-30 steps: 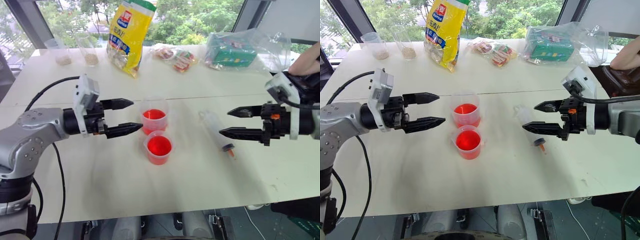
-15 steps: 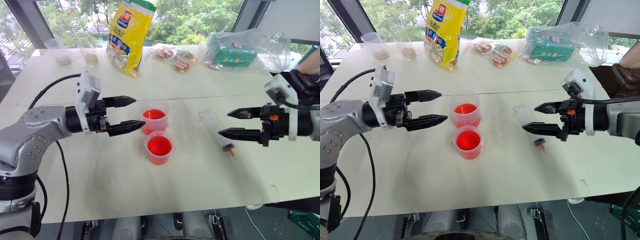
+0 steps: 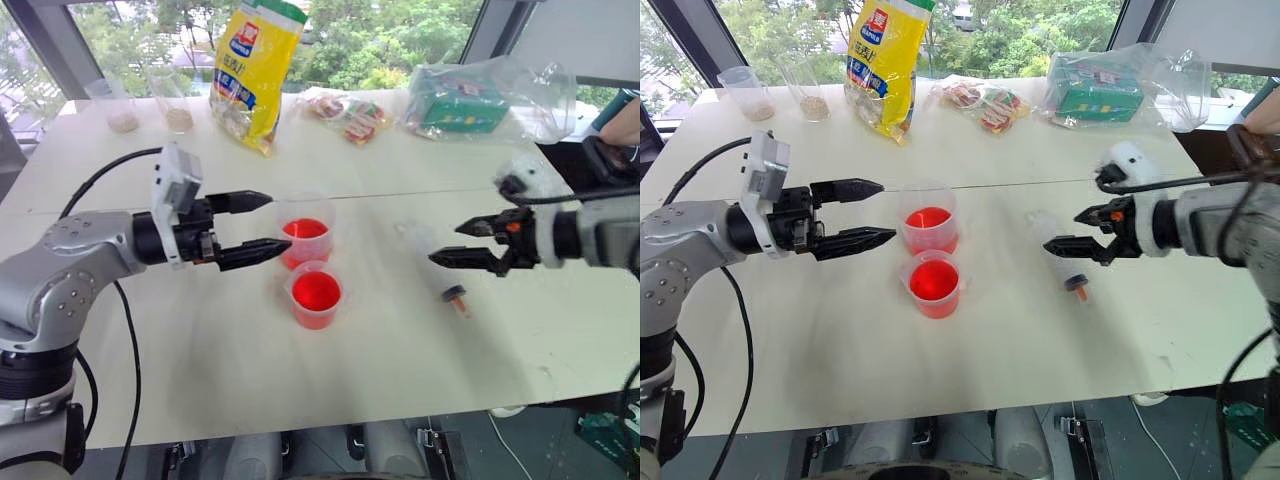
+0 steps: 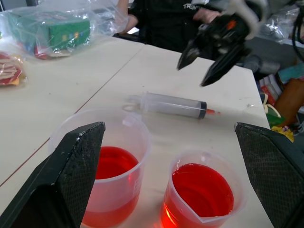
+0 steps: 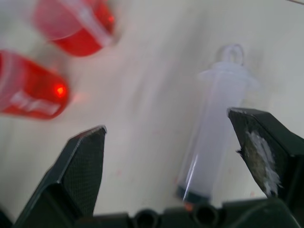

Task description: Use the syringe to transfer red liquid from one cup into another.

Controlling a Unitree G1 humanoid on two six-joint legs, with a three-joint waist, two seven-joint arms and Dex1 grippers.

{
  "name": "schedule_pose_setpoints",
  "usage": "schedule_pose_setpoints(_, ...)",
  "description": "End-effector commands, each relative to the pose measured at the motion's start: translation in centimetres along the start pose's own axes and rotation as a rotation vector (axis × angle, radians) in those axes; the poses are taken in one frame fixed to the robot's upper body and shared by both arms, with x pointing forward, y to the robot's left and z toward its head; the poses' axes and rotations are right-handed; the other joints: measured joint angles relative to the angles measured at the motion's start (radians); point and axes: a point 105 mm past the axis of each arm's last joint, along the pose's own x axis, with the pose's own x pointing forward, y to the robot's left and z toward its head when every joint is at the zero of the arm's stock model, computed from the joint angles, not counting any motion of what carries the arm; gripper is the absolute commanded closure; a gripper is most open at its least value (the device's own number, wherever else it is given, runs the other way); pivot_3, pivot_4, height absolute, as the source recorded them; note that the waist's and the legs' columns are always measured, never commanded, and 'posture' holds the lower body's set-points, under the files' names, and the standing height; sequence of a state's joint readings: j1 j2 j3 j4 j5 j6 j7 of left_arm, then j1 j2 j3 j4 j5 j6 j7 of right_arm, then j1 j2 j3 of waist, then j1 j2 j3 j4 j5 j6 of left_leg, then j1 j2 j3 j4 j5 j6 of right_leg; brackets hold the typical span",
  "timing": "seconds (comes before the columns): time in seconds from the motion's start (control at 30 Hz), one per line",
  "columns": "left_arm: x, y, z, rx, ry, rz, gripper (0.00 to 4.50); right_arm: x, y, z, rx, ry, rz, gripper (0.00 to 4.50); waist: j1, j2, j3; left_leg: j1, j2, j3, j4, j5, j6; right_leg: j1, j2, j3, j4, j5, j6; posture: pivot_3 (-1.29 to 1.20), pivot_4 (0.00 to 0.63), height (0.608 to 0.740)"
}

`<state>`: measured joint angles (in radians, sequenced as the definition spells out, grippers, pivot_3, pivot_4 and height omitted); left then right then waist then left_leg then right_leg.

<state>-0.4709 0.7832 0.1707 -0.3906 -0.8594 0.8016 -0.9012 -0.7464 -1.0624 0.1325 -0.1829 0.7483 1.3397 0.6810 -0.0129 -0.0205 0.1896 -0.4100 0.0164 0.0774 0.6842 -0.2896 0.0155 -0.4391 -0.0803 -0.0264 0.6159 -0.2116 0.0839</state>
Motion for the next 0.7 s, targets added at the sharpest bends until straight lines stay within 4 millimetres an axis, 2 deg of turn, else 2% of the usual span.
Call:
schedule_pose_setpoints(0.03, 0.2, -0.1, 0.6, 0.037, -0.033, 0.009, 0.00, 1.4, -2.3, 0.1, 0.003, 0.035, -0.086, 0.06, 0.000, 0.000, 0.000, 0.000, 0.000, 0.000, 0.000, 0.000, 0.000, 0.000, 0.000, 0.000, 0.000, 0.000, 0.000, 0.00, 0.150, 0.740)
schedule_pose_setpoints(0.23, 0.3, -0.4, 0.2, 0.035, -0.054, 0.037, 0.00, 4.3, -3.8, -0.6, 0.003, 0.113, -0.089, 0.06, 0.001, 0.000, 0.000, -0.001, 0.000, 0.000, 0.000, 0.000, 0.000, 0.000, 0.000, 0.000, 0.000, 0.002, 0.003, 0.00, 0.150, 0.740)
schedule_pose_setpoints(0.57, 0.2, -0.8, 0.2, 0.038, -0.072, 0.081, 0.00, 7.5, -3.0, -1.6, -0.077, 0.194, -0.032, 0.06, -0.001, 0.000, 0.000, 0.000, 0.000, 0.000, 0.000, 0.000, 0.000, 0.001, 0.000, -0.001, 0.001, 0.002, 0.004, 0.00, 0.150, 0.740)
schedule_pose_setpoints(0.63, 0.0, -0.8, 0.2, 0.035, -0.076, 0.090, 0.00, 8.0, -2.7, -1.9, -0.094, 0.211, -0.023, 0.57, -0.004, -0.001, -0.001, 0.001, 0.000, 0.000, 0.000, 0.000, 0.000, 0.001, 0.000, -0.001, 0.001, 0.002, 0.004, 0.00, 0.150, 0.740)
schedule_pose_setpoints(0.7, -0.2, -0.6, 0.0, 0.033, -0.075, 0.102, 0.00, 8.3, -2.4, -1.9, -0.084, 0.214, -0.008, 1.31, -0.004, 0.000, -0.001, 0.002, 0.000, 0.000, 0.000, 0.000, 0.000, 0.002, 0.000, -0.001, 0.001, 0.002, 0.004, 0.00, 0.150, 0.740)
